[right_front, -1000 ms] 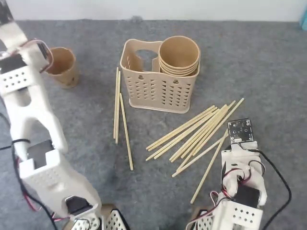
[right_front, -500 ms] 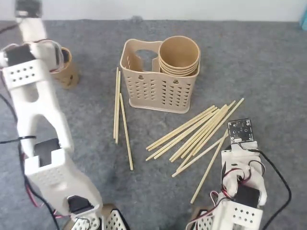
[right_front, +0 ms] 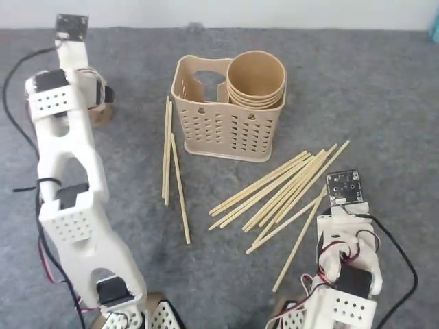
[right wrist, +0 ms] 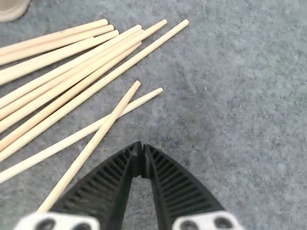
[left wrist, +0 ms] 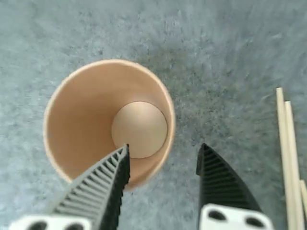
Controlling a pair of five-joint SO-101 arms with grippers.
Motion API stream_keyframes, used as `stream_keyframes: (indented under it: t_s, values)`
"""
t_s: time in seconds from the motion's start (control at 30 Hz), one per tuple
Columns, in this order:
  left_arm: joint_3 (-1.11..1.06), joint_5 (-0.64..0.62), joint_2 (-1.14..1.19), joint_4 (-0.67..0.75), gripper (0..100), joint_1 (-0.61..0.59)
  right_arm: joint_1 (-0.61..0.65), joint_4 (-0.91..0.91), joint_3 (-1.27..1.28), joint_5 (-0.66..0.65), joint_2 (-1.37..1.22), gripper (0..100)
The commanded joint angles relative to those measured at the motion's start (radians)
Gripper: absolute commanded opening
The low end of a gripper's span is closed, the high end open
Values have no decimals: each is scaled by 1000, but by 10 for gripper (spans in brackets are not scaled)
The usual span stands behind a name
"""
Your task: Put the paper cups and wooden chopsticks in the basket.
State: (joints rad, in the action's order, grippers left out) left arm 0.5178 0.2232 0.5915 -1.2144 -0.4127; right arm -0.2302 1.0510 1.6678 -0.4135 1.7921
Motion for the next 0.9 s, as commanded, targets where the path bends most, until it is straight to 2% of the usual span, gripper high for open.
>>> stream_keyframes:
  t_s: [0.0,0.23,0.53,0.87]
  values:
    - [41,6,2,31,202,11,7,-13,17,-40,18,9]
    - [39,11,26,86,6,6,8,-13,17,-46,18,9]
    - [41,6,-166,-117,13,44,8,-13,17,-46,18,9]
    - [41,14,-598,-305,13,206,8,-13,17,-46,18,9]
